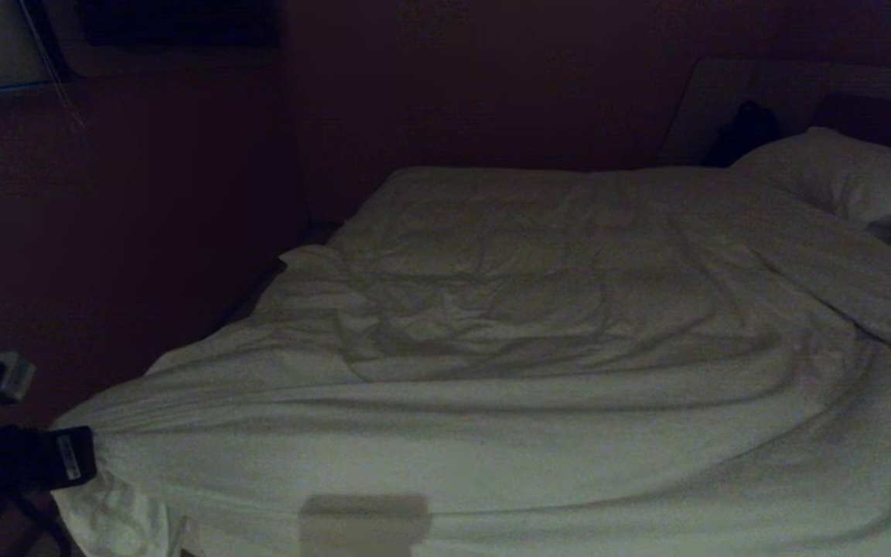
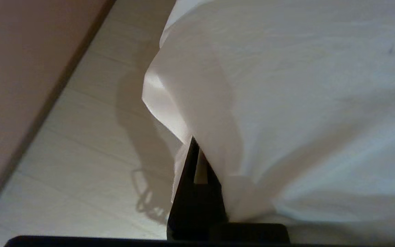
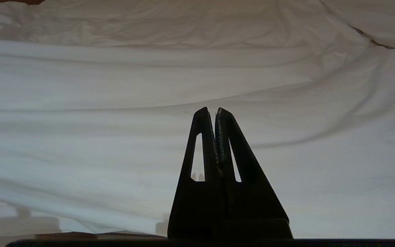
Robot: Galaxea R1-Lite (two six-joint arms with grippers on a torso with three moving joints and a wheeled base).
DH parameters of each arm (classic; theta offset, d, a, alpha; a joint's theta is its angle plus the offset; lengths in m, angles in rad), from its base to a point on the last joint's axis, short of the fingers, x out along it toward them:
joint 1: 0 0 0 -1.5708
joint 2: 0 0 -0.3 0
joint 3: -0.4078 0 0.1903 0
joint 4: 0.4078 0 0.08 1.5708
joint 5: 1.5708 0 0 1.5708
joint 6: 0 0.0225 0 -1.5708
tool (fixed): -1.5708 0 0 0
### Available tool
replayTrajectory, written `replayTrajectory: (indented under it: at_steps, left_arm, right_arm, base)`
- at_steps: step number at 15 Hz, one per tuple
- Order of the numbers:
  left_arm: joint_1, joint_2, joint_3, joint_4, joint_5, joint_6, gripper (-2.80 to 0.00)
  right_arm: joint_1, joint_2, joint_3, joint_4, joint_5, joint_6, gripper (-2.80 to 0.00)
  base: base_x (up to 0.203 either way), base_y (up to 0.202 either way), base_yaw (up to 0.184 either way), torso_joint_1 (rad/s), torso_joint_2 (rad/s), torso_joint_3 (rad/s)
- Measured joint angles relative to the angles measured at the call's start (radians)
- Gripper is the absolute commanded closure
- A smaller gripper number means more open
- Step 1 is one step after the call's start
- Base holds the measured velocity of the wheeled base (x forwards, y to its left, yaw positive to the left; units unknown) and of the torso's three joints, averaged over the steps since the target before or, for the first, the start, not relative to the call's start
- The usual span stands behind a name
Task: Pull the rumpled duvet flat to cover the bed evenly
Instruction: Flatten the corners of the folded blanket
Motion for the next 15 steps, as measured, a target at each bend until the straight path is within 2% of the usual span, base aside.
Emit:
replayTrajectory:
  at_steps: [4, 7, 15]
  left_arm:
    - [0.000, -0.010, 0.018, 0.000, 0.004, 0.029, 0.00]
    - [0.000, -0.020, 0.028, -0.011, 0.050, 0.031, 0.00]
    - [-0.001, -0.042, 0.045, -0.008, 0.056, 0.044, 0.00]
  right_arm:
    - [0.000, 0.000, 0.000, 0.000, 0.000, 0.000, 0.00]
    - [0.000, 0.000, 0.000, 0.000, 0.000, 0.000, 0.00]
    - [0.000, 0.000, 0.000, 0.000, 0.000, 0.000, 0.00]
  base:
    - [0.000, 0.000, 0.000, 0.000, 0.00, 0.000]
    - [0.000, 0.000, 0.000, 0.000, 0.00, 0.000]
    - [0.000, 0.000, 0.000, 0.000, 0.00, 0.000]
